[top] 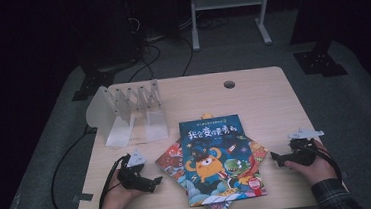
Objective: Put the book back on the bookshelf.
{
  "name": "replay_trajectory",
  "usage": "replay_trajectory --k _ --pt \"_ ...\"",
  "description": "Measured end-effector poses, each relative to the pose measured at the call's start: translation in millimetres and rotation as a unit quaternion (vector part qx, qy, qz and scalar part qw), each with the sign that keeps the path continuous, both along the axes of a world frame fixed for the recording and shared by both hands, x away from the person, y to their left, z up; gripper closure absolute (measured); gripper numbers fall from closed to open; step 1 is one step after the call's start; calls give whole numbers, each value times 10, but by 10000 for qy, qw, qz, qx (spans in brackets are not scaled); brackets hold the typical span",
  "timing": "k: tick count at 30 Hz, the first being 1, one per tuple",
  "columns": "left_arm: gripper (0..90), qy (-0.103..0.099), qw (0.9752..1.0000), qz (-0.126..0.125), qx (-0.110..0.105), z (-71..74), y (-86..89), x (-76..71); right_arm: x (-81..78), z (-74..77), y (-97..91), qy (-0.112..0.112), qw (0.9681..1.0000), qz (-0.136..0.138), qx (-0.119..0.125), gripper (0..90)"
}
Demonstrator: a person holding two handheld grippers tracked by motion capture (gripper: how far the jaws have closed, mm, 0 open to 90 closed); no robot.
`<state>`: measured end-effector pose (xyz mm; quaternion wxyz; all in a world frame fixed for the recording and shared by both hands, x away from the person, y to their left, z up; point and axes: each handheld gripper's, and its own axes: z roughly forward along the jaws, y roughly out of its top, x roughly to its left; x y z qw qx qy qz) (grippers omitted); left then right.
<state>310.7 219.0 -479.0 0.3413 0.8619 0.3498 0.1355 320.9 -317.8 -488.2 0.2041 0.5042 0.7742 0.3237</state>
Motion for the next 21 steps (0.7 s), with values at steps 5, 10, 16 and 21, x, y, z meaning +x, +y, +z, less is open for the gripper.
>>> replay_trajectory --k 5,10,16,21 --pt "14 -16 9998 -30 -219 73 -8 2 -4 44 -28 34 10000 10 21 146" --pt "49 -45 9996 -47 -282 127 2 -8 -4 104 -50 176 9998 0 108 281" --pt "124 -163 9978 -120 -639 261 -2 -26 -9 227 -46 83 9999 -50 143 369" --pt "210 -59 9966 -172 -807 314 -18 -16 -27 325 -46 -42 9993 -55 355 421"
